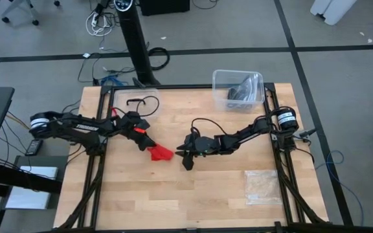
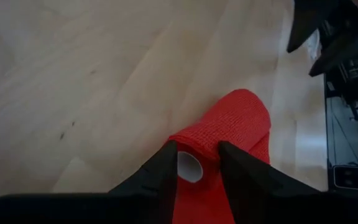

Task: Roll bandage
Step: Roll the red bandage

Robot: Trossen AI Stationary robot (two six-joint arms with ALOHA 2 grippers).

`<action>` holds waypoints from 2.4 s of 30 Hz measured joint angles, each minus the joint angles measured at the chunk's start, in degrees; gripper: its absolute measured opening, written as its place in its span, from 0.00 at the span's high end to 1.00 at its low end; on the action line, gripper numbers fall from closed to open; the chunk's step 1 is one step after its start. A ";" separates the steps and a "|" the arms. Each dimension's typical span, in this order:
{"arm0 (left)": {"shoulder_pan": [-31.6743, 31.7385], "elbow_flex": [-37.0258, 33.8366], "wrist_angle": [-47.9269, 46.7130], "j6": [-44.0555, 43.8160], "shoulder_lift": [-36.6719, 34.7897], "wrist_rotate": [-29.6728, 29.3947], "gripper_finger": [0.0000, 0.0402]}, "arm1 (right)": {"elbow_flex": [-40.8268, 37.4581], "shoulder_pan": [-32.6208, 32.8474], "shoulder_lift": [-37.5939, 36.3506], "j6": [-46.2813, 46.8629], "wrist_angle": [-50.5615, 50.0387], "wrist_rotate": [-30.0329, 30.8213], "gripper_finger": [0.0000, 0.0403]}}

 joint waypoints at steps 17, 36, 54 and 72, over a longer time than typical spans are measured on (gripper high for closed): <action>-3.76 0.00 12.69 5.40 3.64 0.15 1.00 | 0.00 0.02 0.00 -0.43 -0.20 0.82 0.60; -3.74 0.00 33.88 11.96 3.54 -3.36 1.00 | 0.00 3.77 -7.86 -6.86 -6.92 7.45 0.56; -7.85 0.04 60.70 24.62 3.49 -12.52 1.00 | -0.02 11.68 -20.70 -5.35 -14.69 31.29 0.47; -13.76 2.90 62.07 35.38 3.49 -22.48 1.00 | -0.02 7.57 -20.70 -7.42 -4.66 24.67 0.42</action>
